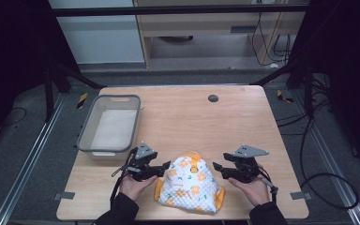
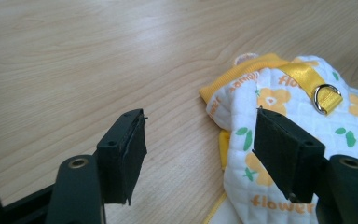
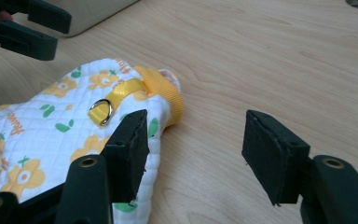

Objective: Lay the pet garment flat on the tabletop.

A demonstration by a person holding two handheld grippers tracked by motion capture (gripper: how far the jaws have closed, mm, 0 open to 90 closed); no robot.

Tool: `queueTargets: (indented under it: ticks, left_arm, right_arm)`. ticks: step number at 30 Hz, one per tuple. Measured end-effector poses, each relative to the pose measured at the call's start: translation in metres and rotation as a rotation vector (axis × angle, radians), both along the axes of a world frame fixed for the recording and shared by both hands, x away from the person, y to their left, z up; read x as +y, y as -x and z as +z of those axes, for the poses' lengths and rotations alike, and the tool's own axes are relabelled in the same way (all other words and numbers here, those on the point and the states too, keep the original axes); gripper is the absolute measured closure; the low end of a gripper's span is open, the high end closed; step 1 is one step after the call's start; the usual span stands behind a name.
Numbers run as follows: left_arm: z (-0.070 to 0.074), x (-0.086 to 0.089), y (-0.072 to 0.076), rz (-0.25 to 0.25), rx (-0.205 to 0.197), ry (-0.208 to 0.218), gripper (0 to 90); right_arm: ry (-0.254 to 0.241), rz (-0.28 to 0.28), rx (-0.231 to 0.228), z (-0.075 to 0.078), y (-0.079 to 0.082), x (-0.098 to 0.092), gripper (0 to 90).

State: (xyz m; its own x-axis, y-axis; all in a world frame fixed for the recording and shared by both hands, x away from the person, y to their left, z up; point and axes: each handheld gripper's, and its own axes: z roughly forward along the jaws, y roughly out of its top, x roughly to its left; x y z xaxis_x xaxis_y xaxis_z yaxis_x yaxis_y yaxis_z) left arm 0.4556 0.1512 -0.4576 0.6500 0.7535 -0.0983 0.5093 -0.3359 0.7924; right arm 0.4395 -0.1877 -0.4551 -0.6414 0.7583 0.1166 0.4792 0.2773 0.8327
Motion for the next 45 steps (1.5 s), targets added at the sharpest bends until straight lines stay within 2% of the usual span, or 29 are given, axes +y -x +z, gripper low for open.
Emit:
queueTargets:
  ticks: [5, 10, 12, 15, 16, 17, 23, 28, 30, 32, 34, 36, 39, 45]
  left_arm:
    - [-0.004, -0.007, -0.002, -0.03, 0.014, -0.017, 33.7]
    - [-0.014, -0.017, -0.004, -0.056, 0.034, -0.06, 33.0]
    - [-0.02, -0.02, -0.005, -0.067, 0.05, -0.06, 32.7]
    - [-0.023, -0.021, -0.005, -0.076, 0.051, -0.068, 33.4]
    - [-0.025, -0.021, -0.005, -0.078, 0.054, -0.063, 34.4]
    - [-0.025, -0.021, -0.005, -0.078, 0.058, -0.058, 34.4]
    - [-0.031, -0.024, -0.004, -0.11, 0.084, -0.065, 46.4]
    - [-0.037, -0.029, -0.004, -0.139, 0.133, -0.051, 60.1]
    - [-0.039, -0.03, -0.004, -0.136, 0.145, -0.044, 63.5]
    - [-0.039, -0.031, -0.003, -0.137, 0.145, -0.048, 67.1]
    - [-0.039, -0.03, -0.004, -0.129, 0.163, -0.04, 71.6]
    - [-0.039, -0.031, -0.003, -0.133, 0.166, -0.042, 73.4]
    - [-0.038, -0.032, -0.002, -0.135, 0.156, -0.05, 79.6]
    - [-0.032, -0.03, 0.002, -0.13, 0.131, -0.023, 83.3]
  right_arm:
    - [0.001, 0.033, 0.023, -0.006, 0.0, 0.007, 41.4]
    - [-0.003, 0.058, 0.054, -0.012, 0.001, 0.013, 42.1]
    - [0.005, 0.068, 0.073, -0.016, 0.0, 0.016, 42.5]
    - [0.016, 0.08, 0.081, -0.019, 0.0, 0.019, 42.9]
    - [0.023, 0.091, 0.101, -0.022, 0.0, 0.022, 43.7]
    - [0.023, 0.091, 0.101, -0.022, 0.0, 0.022, 43.7]
    - [0.025, 0.112, 0.136, -0.03, -0.002, 0.026, 49.7]
    - [0.021, 0.132, 0.171, -0.036, -0.005, 0.029, 56.4]
    - [0.02, 0.138, 0.174, -0.037, -0.006, 0.029, 57.7]
    - [0.018, 0.147, 0.182, -0.038, -0.007, 0.031, 62.2]
    - [0.019, 0.152, 0.2, -0.04, -0.009, 0.033, 68.2]
    - [0.021, 0.154, 0.207, -0.04, -0.009, 0.034, 70.5]
    - [0.016, 0.163, 0.222, -0.039, -0.009, 0.036, 82.5]
    - [0.013, 0.164, 0.214, -0.035, -0.007, 0.035, 86.8]
